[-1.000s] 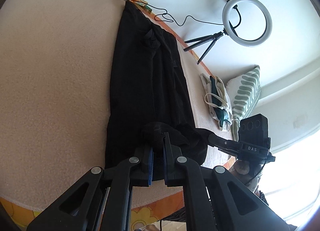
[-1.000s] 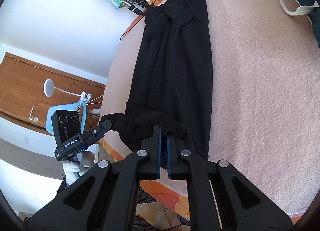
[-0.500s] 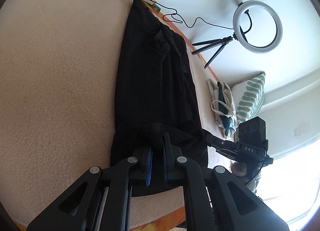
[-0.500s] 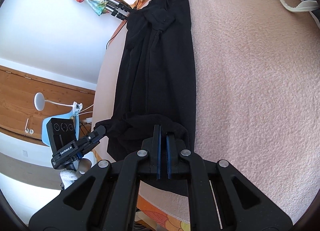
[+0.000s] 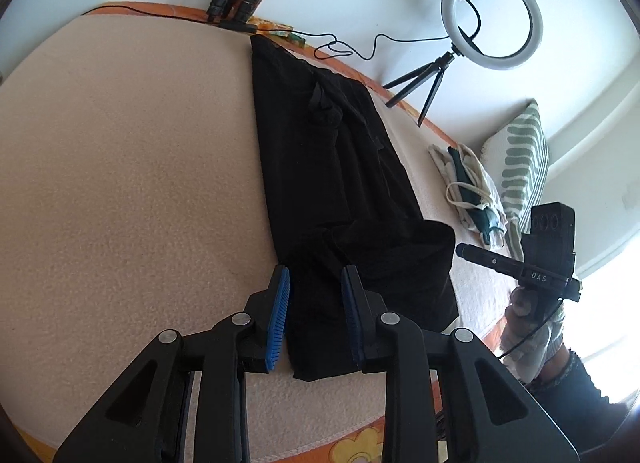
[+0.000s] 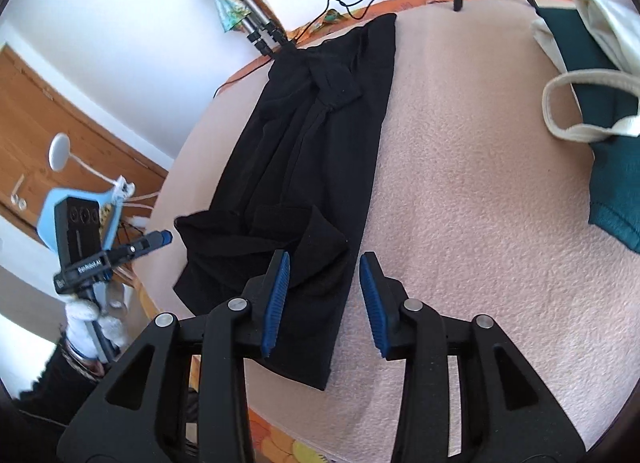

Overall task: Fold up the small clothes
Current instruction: 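Lay the hem down on the strip and open both tools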

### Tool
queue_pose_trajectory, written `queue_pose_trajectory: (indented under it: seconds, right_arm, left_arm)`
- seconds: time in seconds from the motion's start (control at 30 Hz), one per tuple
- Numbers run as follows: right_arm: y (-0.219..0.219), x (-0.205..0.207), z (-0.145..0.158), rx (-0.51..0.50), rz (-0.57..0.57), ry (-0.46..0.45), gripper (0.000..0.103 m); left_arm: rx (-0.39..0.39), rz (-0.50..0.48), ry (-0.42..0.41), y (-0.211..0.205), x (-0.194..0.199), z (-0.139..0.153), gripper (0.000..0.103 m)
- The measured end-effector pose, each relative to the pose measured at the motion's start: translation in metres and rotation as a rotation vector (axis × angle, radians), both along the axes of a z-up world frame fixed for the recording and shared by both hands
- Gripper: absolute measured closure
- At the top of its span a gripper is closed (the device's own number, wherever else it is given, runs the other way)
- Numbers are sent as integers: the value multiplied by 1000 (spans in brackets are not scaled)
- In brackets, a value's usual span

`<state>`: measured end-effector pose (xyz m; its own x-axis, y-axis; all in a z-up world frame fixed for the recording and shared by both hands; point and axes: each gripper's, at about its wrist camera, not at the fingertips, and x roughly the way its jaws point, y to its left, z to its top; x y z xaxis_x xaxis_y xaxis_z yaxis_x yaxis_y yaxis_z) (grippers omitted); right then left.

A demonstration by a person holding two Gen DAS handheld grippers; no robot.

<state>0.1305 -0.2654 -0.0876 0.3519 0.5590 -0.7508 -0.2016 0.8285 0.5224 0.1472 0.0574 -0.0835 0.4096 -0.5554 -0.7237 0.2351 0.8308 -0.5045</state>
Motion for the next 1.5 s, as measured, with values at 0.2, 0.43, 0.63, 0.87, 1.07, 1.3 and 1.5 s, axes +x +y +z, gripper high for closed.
queue_pose_trajectory:
  seconds: [0.2, 0.43, 0.63, 0.87, 1.07, 1.3, 1.5]
  right_arm:
    - [29, -8, -7, -207, 154, -56, 64]
    - [47, -1, -6, -365, 166, -131, 58]
    - [45, 14, 4, -330, 123, -151, 58]
    - [34, 33, -6, -283, 47, -94, 58]
    - [29, 29, -4, -211, 82, -109, 58]
    - [41, 38, -13, -197, 96, -73, 73]
    - [34, 44, -10, -130, 41, -62, 96]
  left_arm:
    - [141, -74, -36, -12, -6, -12, 78]
    - [217, -116, -81, -30, -1, -13, 78]
    - [229, -107, -104, -34, 12, -11, 78]
    - [193, -30, -48, -27, 33, -18, 78]
    - [205, -69, -98, -35, 28, -12, 78]
    - [175, -62, -62, -37, 33, -20, 78]
    - [174, -9, -109, -31, 34, -14, 94]
